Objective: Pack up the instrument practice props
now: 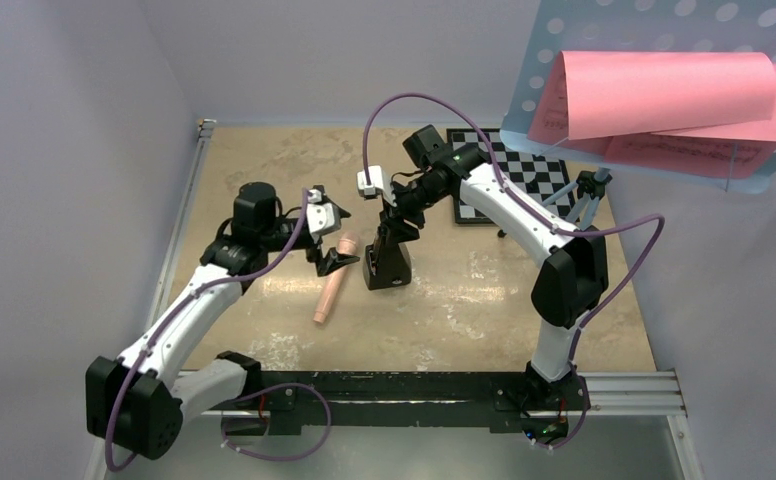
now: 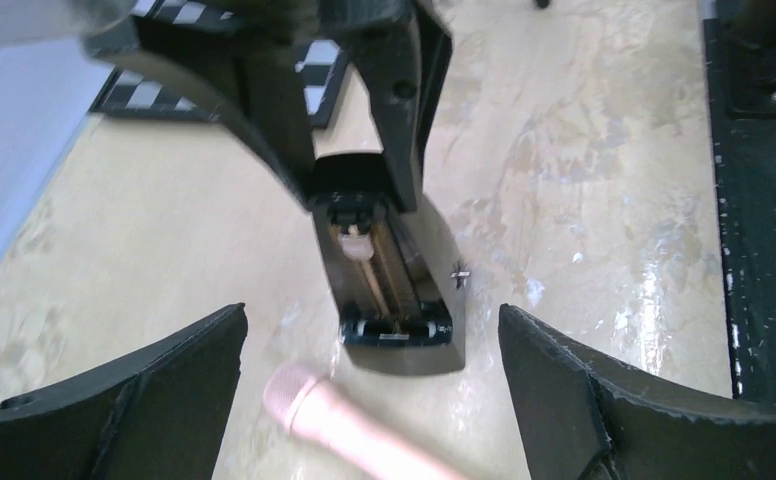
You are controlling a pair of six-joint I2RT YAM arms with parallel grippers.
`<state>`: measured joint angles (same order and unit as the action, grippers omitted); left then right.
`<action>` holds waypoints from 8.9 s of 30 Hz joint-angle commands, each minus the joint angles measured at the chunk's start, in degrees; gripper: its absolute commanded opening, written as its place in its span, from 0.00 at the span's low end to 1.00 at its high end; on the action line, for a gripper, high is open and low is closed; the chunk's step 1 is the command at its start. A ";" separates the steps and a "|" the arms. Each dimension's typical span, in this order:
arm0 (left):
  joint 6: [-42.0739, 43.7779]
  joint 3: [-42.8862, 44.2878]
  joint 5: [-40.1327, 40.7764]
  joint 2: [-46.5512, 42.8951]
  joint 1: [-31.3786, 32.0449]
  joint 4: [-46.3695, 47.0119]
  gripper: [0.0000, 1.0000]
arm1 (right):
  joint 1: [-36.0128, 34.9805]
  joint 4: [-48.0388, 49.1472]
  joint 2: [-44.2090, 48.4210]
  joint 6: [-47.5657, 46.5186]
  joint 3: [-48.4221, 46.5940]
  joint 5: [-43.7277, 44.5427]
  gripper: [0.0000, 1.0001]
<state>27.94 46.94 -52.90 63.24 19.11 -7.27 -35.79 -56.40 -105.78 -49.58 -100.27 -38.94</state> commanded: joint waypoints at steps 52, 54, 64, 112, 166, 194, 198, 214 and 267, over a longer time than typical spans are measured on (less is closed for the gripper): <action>-7.68 44.77 51.79 53.67 -8.56 -37.66 0.91 | 1.25 -6.52 3.99 1.40 2.97 5.82 0.00; -8.53 45.58 51.42 54.66 -8.77 -38.15 0.87 | 1.26 -6.53 4.00 1.42 3.05 5.77 0.00; -9.48 47.57 51.98 57.55 -9.40 -39.35 0.83 | 1.25 -6.49 3.48 1.77 2.72 5.55 0.00; -7.58 24.98 22.28 31.87 -10.98 -24.14 0.00 | 3.67 -8.30 6.19 -1.24 7.87 3.45 0.00; -32.72 -19.31 3.36 24.99 12.88 82.84 0.00 | 3.96 -15.02 6.49 2.52 8.73 -4.47 0.00; -27.13 -27.19 11.64 17.94 17.78 86.54 0.00 | 3.85 -15.34 6.74 3.00 9.74 -5.79 0.00; -26.20 -26.67 9.76 18.61 16.59 85.68 0.00 | 3.83 -15.55 5.80 2.48 8.74 -6.04 0.00; -32.53 -20.62 5.10 26.25 14.34 90.08 0.00 | 2.92 -16.94 5.38 1.16 7.65 -6.47 0.00; -48.64 -21.11 21.60 35.93 20.15 96.34 0.00 | 2.28 -8.32 3.45 6.19 8.07 -9.75 0.00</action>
<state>-18.83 25.67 -40.23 97.69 35.29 85.19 -30.61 -68.20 -100.40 -49.43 -95.11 -42.50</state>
